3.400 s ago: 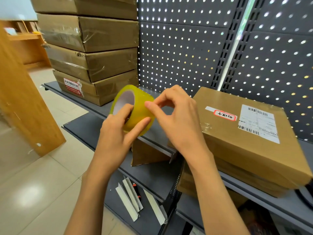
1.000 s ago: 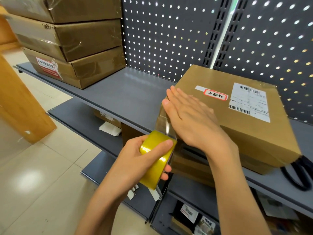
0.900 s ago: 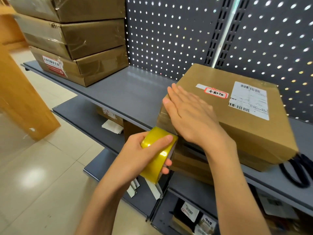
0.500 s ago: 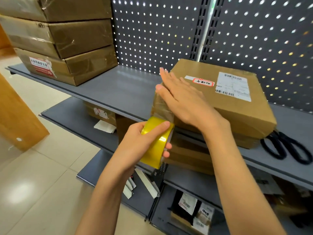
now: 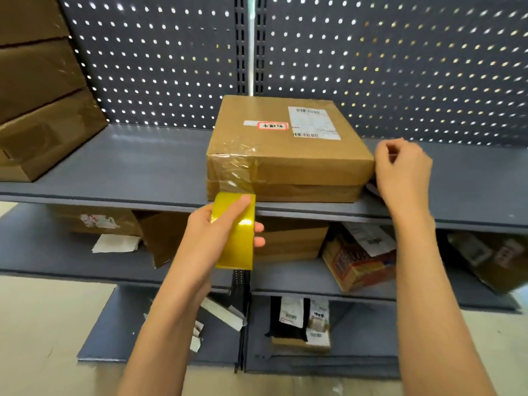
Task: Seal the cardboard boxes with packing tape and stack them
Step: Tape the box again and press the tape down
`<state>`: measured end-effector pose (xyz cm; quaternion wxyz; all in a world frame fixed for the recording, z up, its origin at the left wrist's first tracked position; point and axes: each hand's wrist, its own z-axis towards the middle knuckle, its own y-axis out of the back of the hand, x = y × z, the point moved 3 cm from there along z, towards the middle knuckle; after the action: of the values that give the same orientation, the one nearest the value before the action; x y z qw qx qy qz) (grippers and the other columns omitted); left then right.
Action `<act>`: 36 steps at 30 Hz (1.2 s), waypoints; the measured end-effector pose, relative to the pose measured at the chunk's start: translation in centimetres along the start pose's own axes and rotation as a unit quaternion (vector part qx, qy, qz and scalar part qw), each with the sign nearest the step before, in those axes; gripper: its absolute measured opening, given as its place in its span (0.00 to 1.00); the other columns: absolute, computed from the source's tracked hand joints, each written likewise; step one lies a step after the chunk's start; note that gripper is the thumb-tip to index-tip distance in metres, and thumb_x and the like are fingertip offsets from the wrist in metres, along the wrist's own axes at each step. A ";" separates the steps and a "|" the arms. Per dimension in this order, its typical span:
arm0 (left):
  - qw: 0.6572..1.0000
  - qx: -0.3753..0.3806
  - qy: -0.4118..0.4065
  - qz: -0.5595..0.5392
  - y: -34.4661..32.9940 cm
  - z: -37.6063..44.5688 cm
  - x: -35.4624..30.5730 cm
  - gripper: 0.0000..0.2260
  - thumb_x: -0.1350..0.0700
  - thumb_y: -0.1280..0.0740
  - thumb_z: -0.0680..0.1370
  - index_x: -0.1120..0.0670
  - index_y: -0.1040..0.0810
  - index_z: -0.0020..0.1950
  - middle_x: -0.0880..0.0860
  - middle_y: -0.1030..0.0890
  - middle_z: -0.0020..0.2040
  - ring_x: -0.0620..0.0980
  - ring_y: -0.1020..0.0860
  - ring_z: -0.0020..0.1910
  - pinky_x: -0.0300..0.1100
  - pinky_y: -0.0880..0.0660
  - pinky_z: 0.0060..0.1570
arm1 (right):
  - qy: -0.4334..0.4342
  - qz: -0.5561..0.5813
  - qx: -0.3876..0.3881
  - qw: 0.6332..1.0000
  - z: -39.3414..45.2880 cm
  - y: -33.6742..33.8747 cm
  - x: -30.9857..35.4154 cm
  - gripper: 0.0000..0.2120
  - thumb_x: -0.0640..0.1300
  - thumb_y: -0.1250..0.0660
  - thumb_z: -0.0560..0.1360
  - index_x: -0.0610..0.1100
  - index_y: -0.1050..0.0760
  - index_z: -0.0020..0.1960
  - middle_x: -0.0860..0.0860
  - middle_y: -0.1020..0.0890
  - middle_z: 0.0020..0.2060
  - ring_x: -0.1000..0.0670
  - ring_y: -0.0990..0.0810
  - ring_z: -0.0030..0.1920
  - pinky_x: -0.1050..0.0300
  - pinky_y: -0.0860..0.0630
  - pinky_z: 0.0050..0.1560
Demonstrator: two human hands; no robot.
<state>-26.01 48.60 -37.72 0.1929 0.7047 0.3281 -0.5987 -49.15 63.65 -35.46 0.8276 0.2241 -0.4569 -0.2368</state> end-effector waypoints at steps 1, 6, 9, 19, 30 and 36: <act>1.000 -0.001 -0.001 0.001 0.0 0.0 0.0 0.10 0.50 0.33 0.76 0.57 0.22 0.50 0.52 0.17 0.32 0.47 0.19 0.27 0.39 0.21 0.33 | -0.003 -0.006 0.001 1.000 0.1 0.1 -0.4 0.14 0.42 0.46 0.81 0.39 0.25 0.43 0.40 0.23 0.42 0.41 0.27 0.44 0.54 0.36 0.40; 1.000 -0.009 0.002 0.005 -0.2 -0.2 -0.1 0.10 0.50 0.34 0.77 0.56 0.22 0.50 0.52 0.16 0.32 0.47 0.19 0.28 0.41 0.21 0.34 | -0.048 -0.115 0.063 0.990 0.5 0.8 -2.0 0.11 0.40 0.38 0.79 0.32 0.24 0.52 0.36 0.22 0.54 0.36 0.26 0.57 0.49 0.31 0.50; 1.000 -0.014 0.002 0.005 -0.2 -0.2 -0.1 0.09 0.50 0.34 0.77 0.56 0.22 0.50 0.52 0.16 0.32 0.47 0.19 0.28 0.41 0.21 0.34 | -0.055 -0.211 0.153 0.964 0.1 -0.1 -2.9 0.13 0.43 0.32 0.76 0.35 0.29 0.40 0.33 0.23 0.51 0.34 0.27 0.56 0.47 0.32 0.51; 1.000 -0.019 -0.004 0.007 -0.2 -0.3 0.1 0.10 0.50 0.34 0.77 0.56 0.22 0.50 0.52 0.16 0.33 0.47 0.19 0.29 0.42 0.20 0.34 | -0.076 -0.187 0.126 0.971 -0.1 0.8 -4.1 0.18 0.46 0.37 0.79 0.28 0.27 0.53 0.31 0.24 0.54 0.33 0.29 0.58 0.46 0.34 0.54; 1.000 -0.021 -0.005 0.001 -0.1 -0.1 0.3 0.09 0.51 0.35 0.78 0.56 0.22 0.50 0.52 0.17 0.32 0.47 0.19 0.27 0.39 0.21 0.30 | 0.112 0.132 0.223 0.959 -4.4 3.8 6.0 0.22 0.52 0.22 0.64 0.48 0.26 0.52 0.55 0.21 0.42 0.56 0.23 0.41 0.70 0.28 0.41; 1.000 -0.024 -0.008 -0.014 -0.1 -0.2 0.5 0.07 0.52 0.35 0.78 0.55 0.22 0.47 0.52 0.17 0.31 0.47 0.20 0.26 0.39 0.21 0.29 | 0.121 0.044 0.328 0.936 -6.5 3.5 4.7 0.28 0.64 0.24 0.57 0.48 0.28 0.48 0.58 0.22 0.38 0.59 0.24 0.38 0.64 0.27 0.39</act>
<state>-25.90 48.96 -38.18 0.2042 0.6906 0.3505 -0.5987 -40.64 64.59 -33.47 0.7670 0.4894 -0.4150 -0.0086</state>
